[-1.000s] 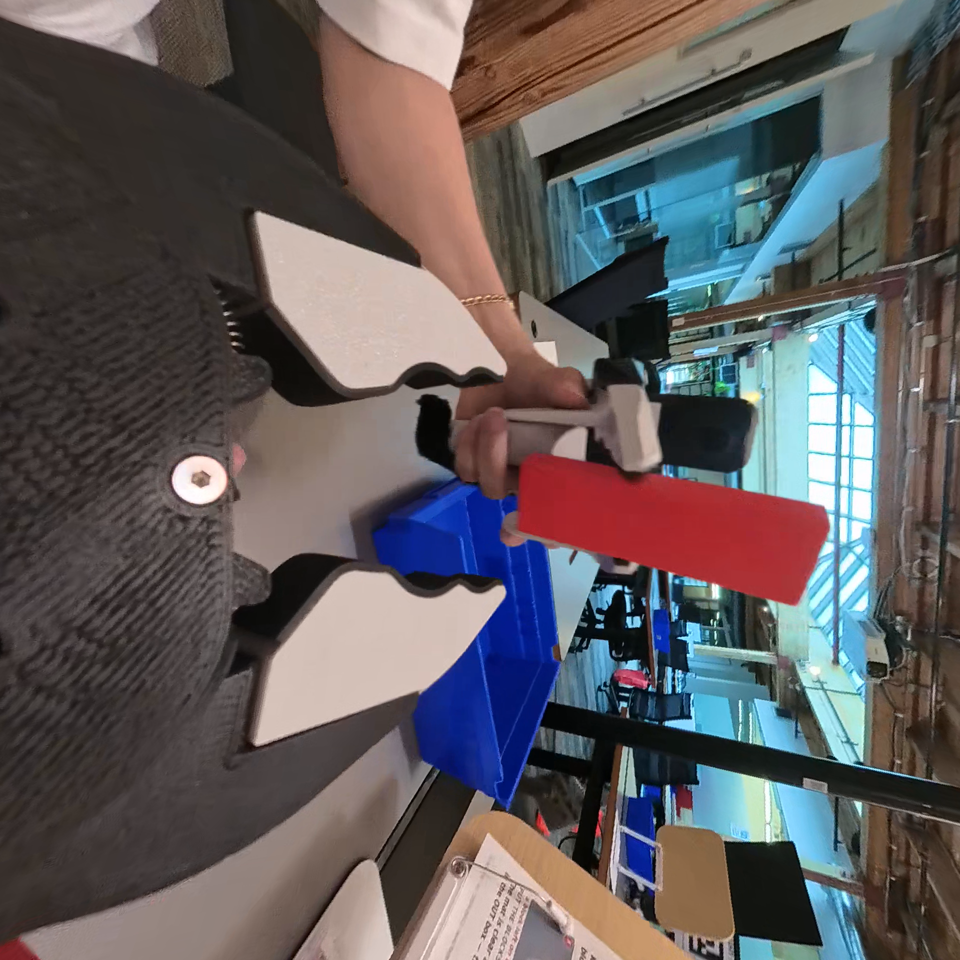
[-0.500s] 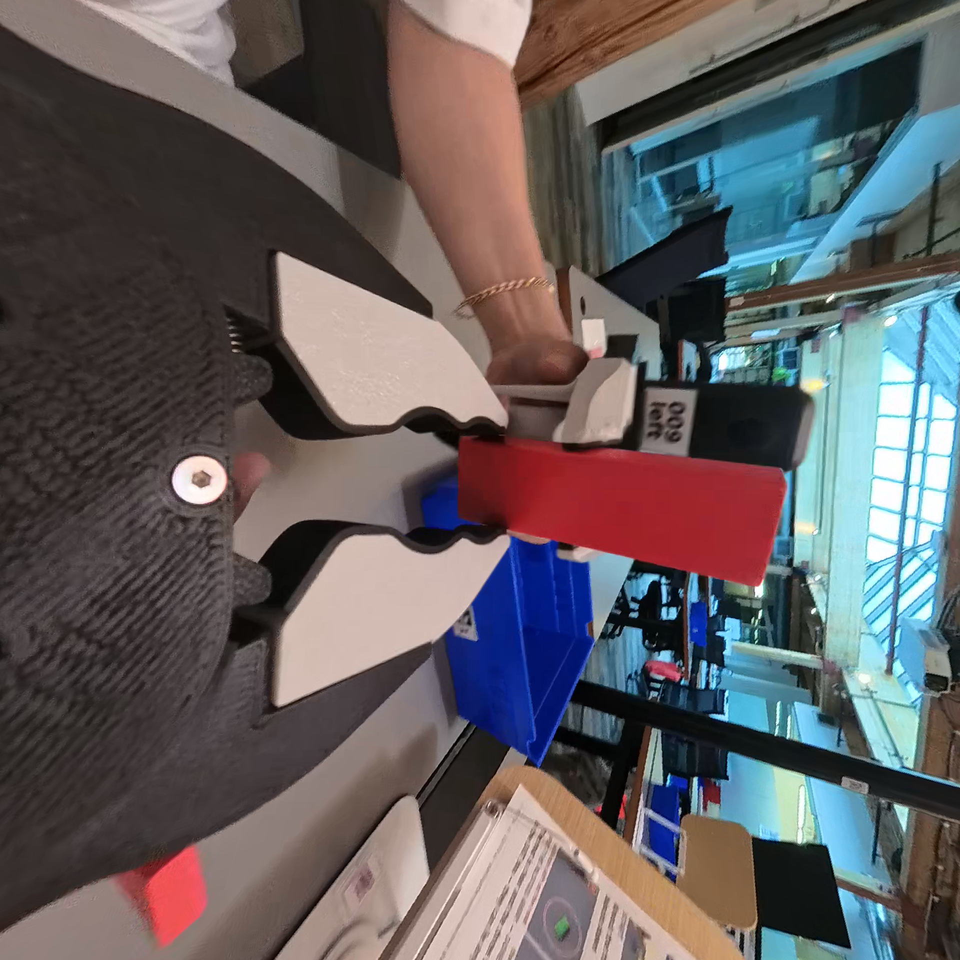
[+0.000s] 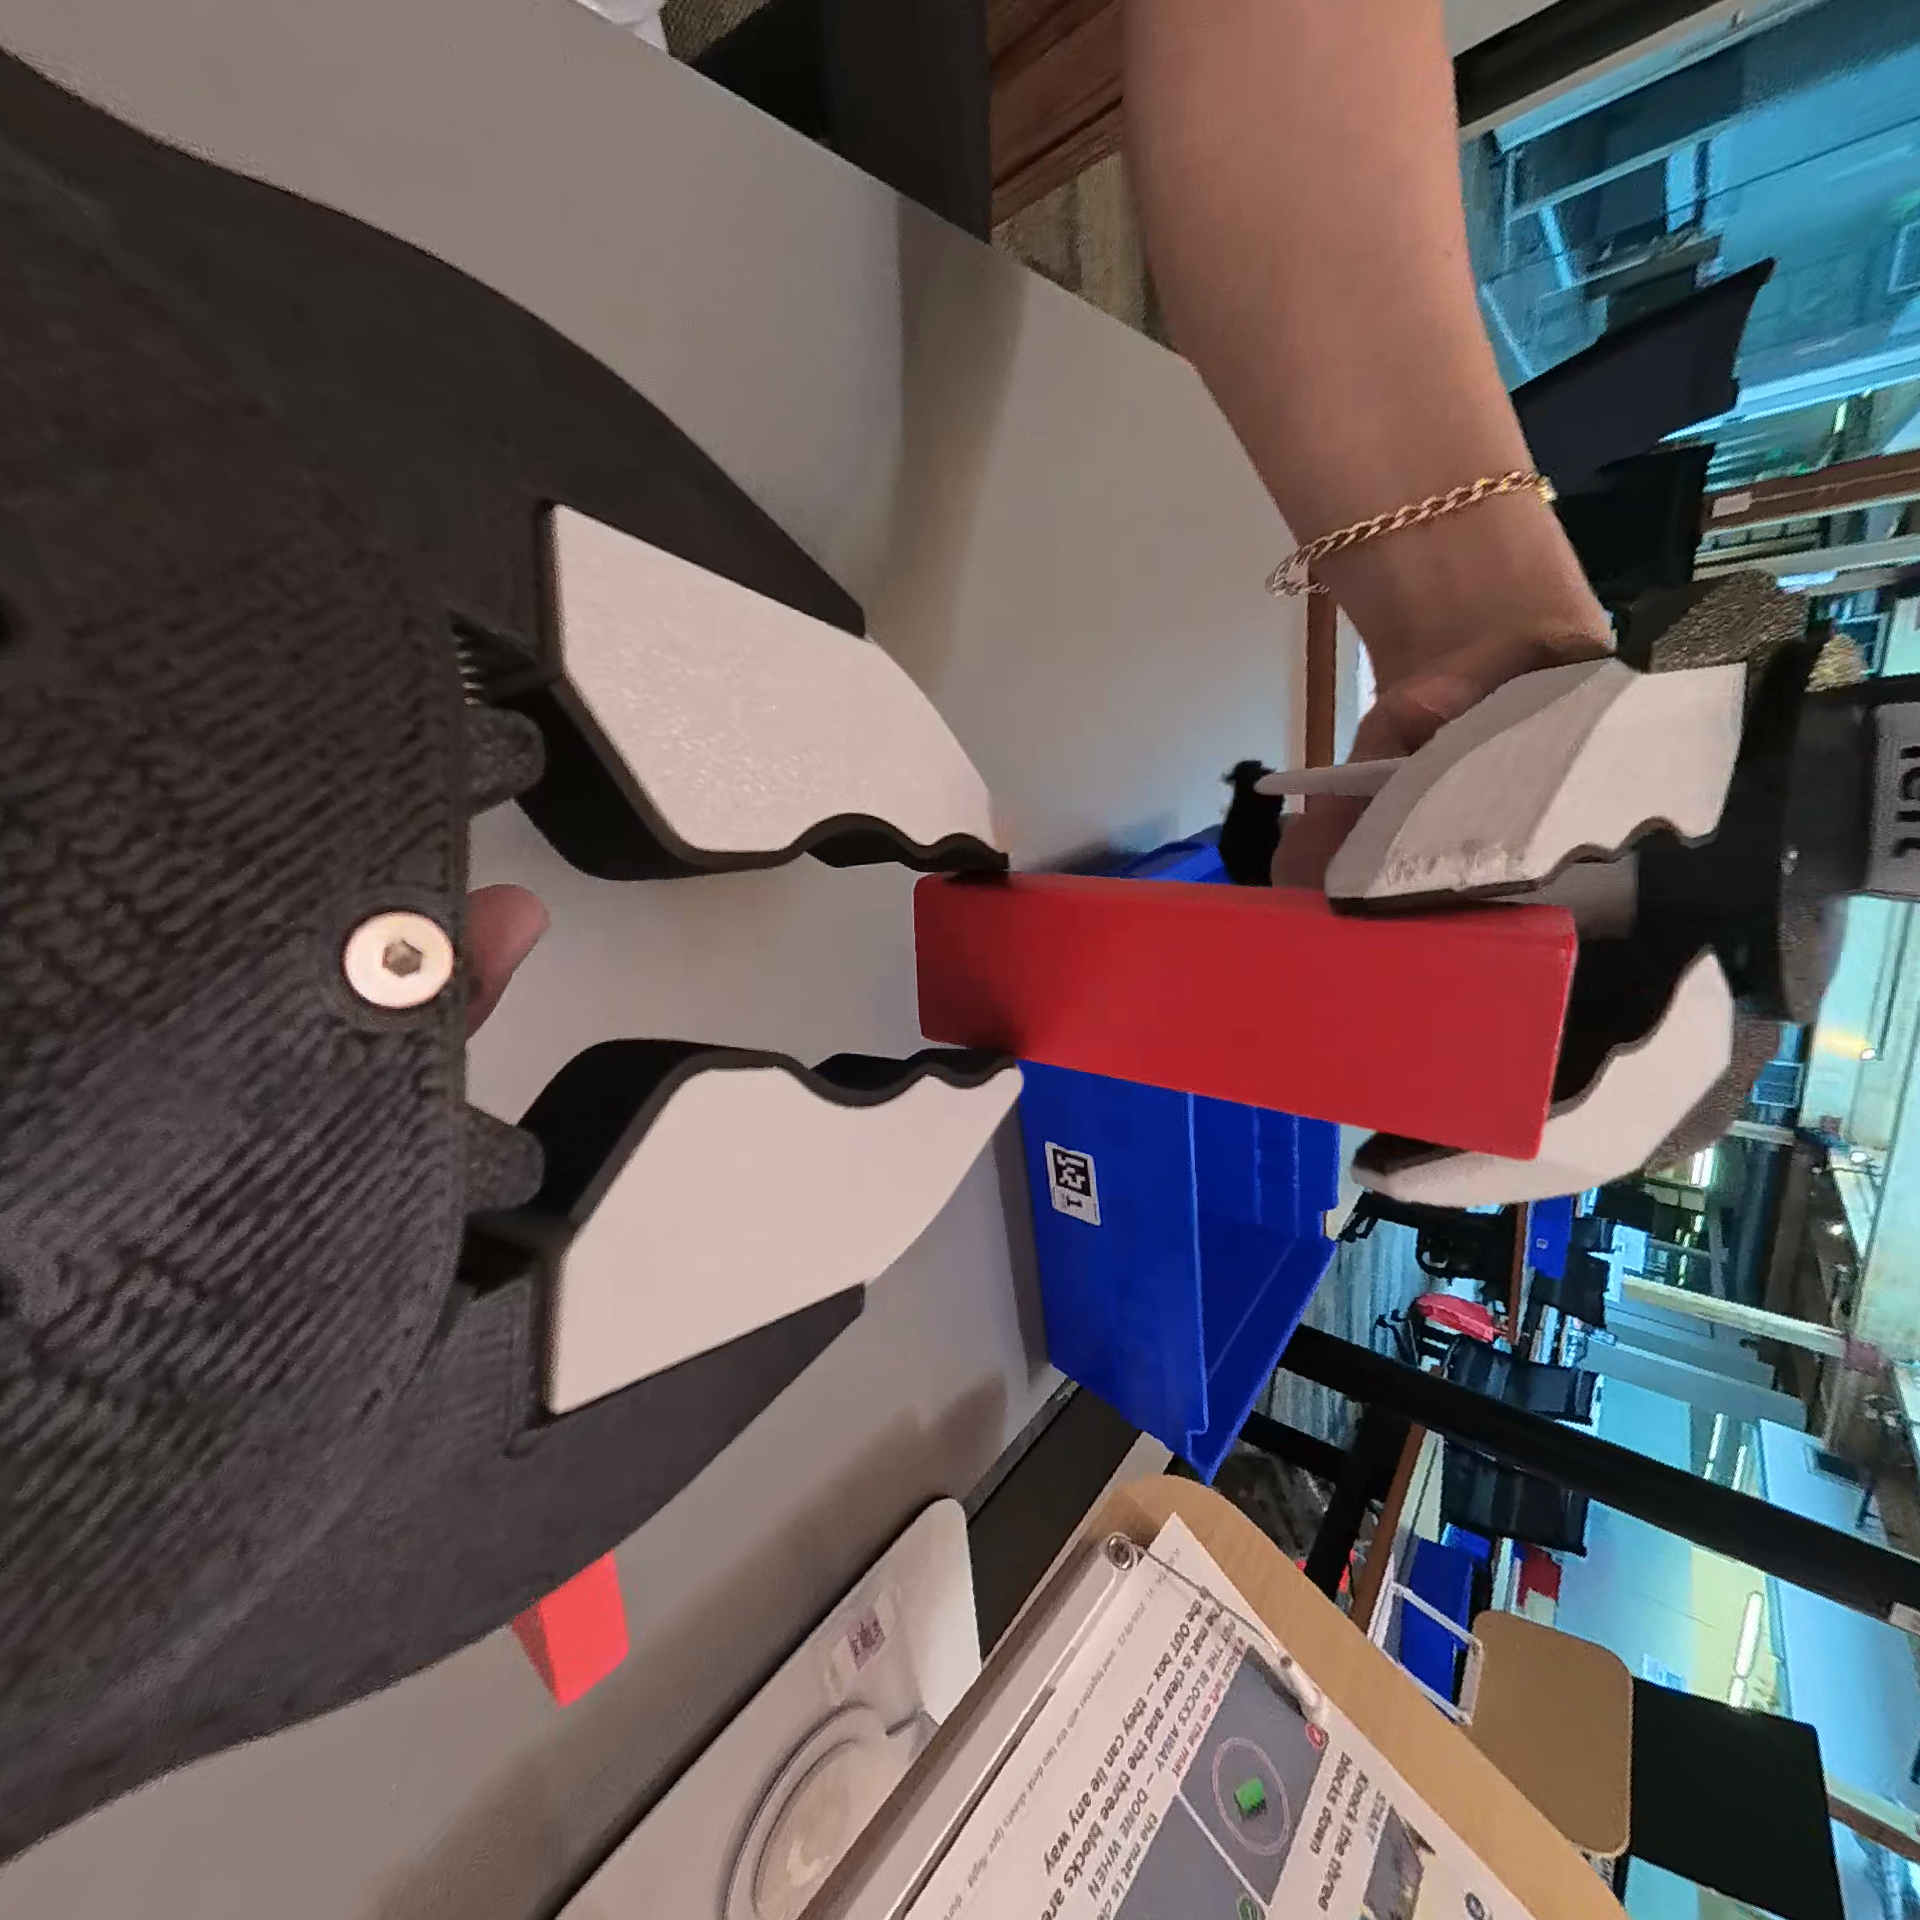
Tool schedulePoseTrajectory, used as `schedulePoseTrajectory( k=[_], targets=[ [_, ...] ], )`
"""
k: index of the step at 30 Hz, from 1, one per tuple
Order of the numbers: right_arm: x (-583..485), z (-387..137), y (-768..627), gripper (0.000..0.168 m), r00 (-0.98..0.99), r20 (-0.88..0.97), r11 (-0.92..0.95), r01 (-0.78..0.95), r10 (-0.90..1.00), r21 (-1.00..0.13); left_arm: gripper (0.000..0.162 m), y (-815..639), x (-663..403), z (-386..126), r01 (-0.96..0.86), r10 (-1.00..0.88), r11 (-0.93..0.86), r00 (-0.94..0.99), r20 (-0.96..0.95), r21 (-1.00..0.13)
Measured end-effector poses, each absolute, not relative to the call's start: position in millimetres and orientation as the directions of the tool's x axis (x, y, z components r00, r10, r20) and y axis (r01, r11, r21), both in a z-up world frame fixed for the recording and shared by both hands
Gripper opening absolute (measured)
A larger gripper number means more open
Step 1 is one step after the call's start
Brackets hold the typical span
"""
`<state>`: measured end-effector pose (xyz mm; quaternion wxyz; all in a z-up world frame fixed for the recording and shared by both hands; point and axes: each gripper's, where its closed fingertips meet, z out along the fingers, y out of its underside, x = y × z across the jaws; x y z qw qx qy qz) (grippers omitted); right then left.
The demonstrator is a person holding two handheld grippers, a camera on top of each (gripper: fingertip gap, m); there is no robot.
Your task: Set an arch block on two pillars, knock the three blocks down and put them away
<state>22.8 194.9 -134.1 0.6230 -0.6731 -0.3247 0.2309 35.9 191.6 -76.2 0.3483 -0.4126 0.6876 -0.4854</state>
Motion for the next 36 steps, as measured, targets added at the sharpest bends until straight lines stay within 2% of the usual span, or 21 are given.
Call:
schedulePoseTrajectory(
  k=[5,11,16,21,27,36],
  targets=[
    [32.9,-144.1,197.8,0.033,0.704,0.104,-0.035,0.180,0.702,-0.983,0.033,192.8,42.0,-86.6,-0.282,-0.907,0.185,-0.418,-0.053,-0.942],
    [72.1,-154.4,194.0,0.078,0.800,0.144,-0.110,0.253,0.582,-0.961,0.033,223.8,55.8,-117.1,-0.367,-0.938,0.220,-0.335,-0.092,-0.904],
    [107.7,-150.7,174.2,0.081,0.842,0.162,-0.127,0.262,0.515,-0.957,0.033,258.3,81.3,-141.7,-0.368,-0.961,0.175,-0.267,-0.077,-0.913],
    [134.8,-139.3,154.9,0.080,0.859,0.177,-0.127,0.267,0.480,-0.955,0.033,274.2,102.1,-170.4,-0.364,-0.949,0.203,-0.302,-0.091,-0.909],
    [151.5,-132.4,148.6,0.077,0.875,0.131,-0.102,0.201,0.466,-0.974,0.032,291.6,111.4,-198.3,-0.385,-0.950,0.148,-0.312,-0.022,-0.911],
    [156.9,-137.2,151.1,0.076,0.873,0.133,-0.108,0.207,0.470,-0.972,0.032,298.3,115.8,-217.5,-0.421,-0.943,0.127,-0.332,0.023,-0.898]
  ],
)
